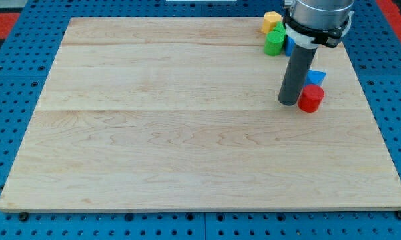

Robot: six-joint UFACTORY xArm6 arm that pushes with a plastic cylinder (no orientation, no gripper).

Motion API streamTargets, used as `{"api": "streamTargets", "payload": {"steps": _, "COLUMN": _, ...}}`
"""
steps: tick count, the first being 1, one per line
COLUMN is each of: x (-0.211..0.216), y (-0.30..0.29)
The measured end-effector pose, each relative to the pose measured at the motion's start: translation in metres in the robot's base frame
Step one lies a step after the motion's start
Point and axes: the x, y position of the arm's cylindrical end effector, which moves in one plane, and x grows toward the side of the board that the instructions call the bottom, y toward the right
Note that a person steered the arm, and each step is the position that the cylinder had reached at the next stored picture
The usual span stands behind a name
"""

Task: Point your arm at the red circle

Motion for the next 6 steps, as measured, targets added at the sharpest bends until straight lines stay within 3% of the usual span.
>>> {"api": "streamTargets", "payload": {"steps": 2, "x": 0.044, "y": 0.035}}
{"api": "streamTargets", "payload": {"steps": 4, "x": -0.010, "y": 0.105}}
{"api": "streamTargets", "payload": {"steps": 6, "x": -0.013, "y": 0.030}}
